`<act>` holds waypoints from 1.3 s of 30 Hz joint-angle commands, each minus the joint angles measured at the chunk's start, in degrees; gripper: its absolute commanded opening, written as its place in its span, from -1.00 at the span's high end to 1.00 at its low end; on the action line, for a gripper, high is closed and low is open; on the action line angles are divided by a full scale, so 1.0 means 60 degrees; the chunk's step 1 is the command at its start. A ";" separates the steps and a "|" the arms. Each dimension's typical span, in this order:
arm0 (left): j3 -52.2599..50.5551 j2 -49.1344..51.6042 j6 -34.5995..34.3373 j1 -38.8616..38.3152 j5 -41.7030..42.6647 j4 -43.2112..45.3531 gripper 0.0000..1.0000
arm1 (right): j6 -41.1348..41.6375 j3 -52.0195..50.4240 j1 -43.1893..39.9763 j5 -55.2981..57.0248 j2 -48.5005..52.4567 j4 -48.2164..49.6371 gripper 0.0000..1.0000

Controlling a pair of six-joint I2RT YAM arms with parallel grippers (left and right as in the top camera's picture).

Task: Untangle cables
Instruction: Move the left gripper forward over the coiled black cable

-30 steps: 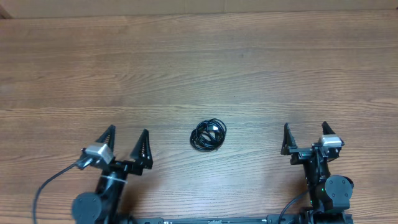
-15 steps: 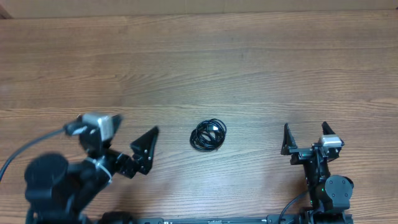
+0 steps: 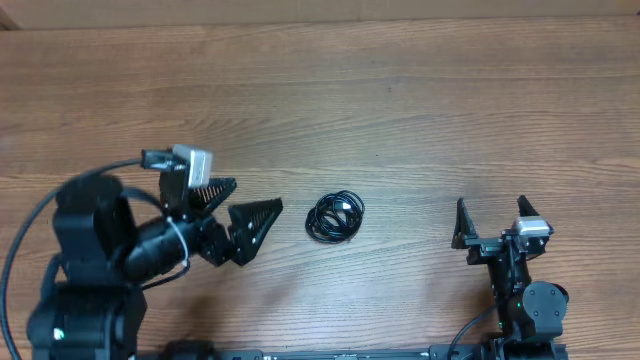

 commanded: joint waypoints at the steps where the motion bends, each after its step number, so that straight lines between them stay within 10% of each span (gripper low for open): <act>1: 0.0911 0.0918 0.0801 -0.1067 -0.2685 -0.0951 -1.00 | -0.0040 -0.0095 0.0000 0.0062 -0.0091 0.0058 -1.00; 11: 0.0973 0.3883 0.0794 -0.3869 -0.5763 -0.0827 -1.00 | -0.0040 -0.0095 0.0000 0.0058 -0.0091 0.0058 -1.00; 18: 0.0973 0.6043 0.0954 -0.3920 -0.5523 -0.0342 -1.00 | -0.0040 -0.0095 0.0000 0.0062 -0.0095 0.0058 -1.00; 29: 0.0973 0.8076 0.4878 -0.3923 -0.2630 -0.0251 -0.99 | -0.0040 -0.0095 0.0000 0.0058 -0.0091 0.0058 -0.99; 39: 0.0973 0.9049 0.4972 -0.4014 -0.2677 0.0696 -0.59 | -0.0040 -0.0095 0.0000 0.0062 -0.0091 0.0058 -1.00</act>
